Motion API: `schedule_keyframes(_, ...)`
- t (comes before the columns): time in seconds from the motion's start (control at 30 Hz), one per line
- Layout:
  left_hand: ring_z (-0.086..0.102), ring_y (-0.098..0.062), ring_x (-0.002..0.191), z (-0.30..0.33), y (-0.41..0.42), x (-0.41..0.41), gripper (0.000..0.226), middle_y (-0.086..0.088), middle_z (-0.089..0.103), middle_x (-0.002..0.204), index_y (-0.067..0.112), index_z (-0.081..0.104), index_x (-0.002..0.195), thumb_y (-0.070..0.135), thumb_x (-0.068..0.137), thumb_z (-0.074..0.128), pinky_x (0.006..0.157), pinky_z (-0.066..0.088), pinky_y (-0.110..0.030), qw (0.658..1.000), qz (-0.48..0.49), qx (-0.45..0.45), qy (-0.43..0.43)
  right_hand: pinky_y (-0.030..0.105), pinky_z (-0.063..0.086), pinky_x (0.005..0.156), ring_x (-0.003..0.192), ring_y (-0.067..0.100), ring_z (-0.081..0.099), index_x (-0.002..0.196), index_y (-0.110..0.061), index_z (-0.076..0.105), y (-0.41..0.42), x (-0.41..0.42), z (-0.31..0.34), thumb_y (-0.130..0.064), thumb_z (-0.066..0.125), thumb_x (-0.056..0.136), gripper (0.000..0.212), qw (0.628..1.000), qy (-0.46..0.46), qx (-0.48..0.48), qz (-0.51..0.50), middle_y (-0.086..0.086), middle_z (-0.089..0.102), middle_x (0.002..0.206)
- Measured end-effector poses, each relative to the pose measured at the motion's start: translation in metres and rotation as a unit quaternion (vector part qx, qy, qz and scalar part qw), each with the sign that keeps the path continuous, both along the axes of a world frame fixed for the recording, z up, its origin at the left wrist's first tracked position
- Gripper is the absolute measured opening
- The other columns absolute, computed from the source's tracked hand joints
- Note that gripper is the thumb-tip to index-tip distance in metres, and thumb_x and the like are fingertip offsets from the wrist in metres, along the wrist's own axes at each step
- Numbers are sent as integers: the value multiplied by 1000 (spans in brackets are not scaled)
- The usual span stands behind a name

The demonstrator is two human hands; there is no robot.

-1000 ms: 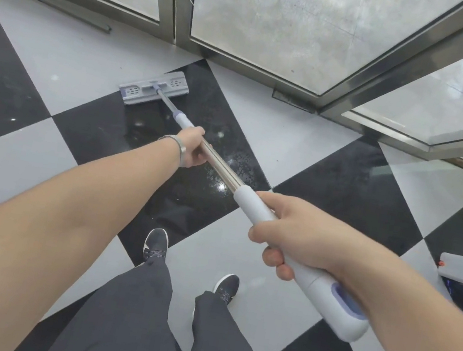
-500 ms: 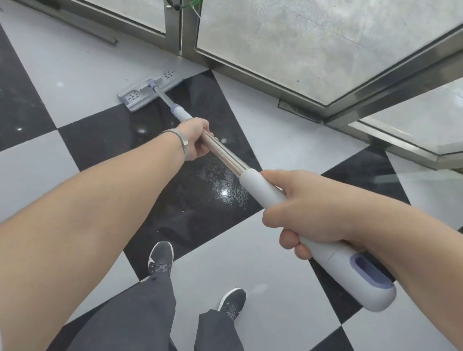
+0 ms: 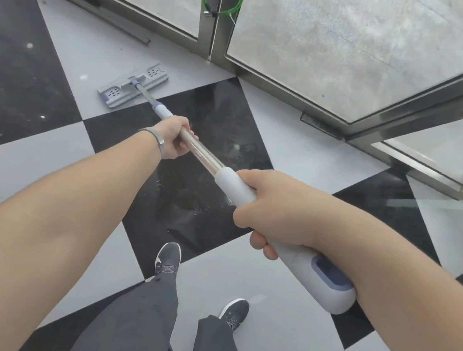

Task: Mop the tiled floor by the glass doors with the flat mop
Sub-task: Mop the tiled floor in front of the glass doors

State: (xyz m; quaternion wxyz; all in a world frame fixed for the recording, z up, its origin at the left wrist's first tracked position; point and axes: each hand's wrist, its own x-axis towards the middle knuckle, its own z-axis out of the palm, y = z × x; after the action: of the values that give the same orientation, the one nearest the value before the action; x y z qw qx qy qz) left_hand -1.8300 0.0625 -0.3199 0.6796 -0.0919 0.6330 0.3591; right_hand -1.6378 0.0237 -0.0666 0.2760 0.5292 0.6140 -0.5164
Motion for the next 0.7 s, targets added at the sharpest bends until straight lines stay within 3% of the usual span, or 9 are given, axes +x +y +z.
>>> schedule_keyframes(0.13,56,-9,37,-4,5,20,16,0,47,58,12,41,73,6,88,42,33,33,-14,1000,-9,-5,-11,20,45,47,37,18,50,107,-21,52,-1,20,-2,-12,48,87,23,1000,-6,4,-14,0,58,53)
schedule_keyframes(0.3,59,-10,39,-7,16,67,10,-1,52,65,10,44,81,9,91,40,31,36,-13,995,-95,-1,-18,27,48,52,40,20,51,117,-25,53,-8,63,1,-11,48,86,34,998,-31,2,-58,2,57,57)
schedule_keyframes(0.43,63,-12,68,-5,24,116,6,-2,58,76,10,44,93,15,94,42,38,45,-15,984,-174,-3,-26,31,49,53,44,21,52,125,-27,50,-15,103,16,-11,49,87,41,995,-62,7,-80,5,59,62)
schedule_keyframes(0.53,59,-15,86,0,25,152,6,-1,52,80,12,40,96,17,95,42,44,45,-17,978,-204,4,-31,32,50,54,45,23,53,125,-29,50,-25,127,27,-11,48,87,42,993,-79,16,-87,4,59,59)
schedule_keyframes(0.6,57,-15,85,4,20,176,8,-1,49,82,11,38,100,17,95,41,39,42,-15,975,-221,6,-34,31,49,52,43,23,52,122,-31,50,-35,142,33,-11,48,87,40,991,-88,18,-98,4,58,57)
schedule_keyframes(0.7,55,-12,66,9,4,204,12,-3,50,85,11,38,104,17,94,40,34,38,-12,968,-249,-3,-31,27,47,46,44,22,53,119,-29,51,-56,162,39,-10,48,87,38,989,-86,9,-122,7,59,63)
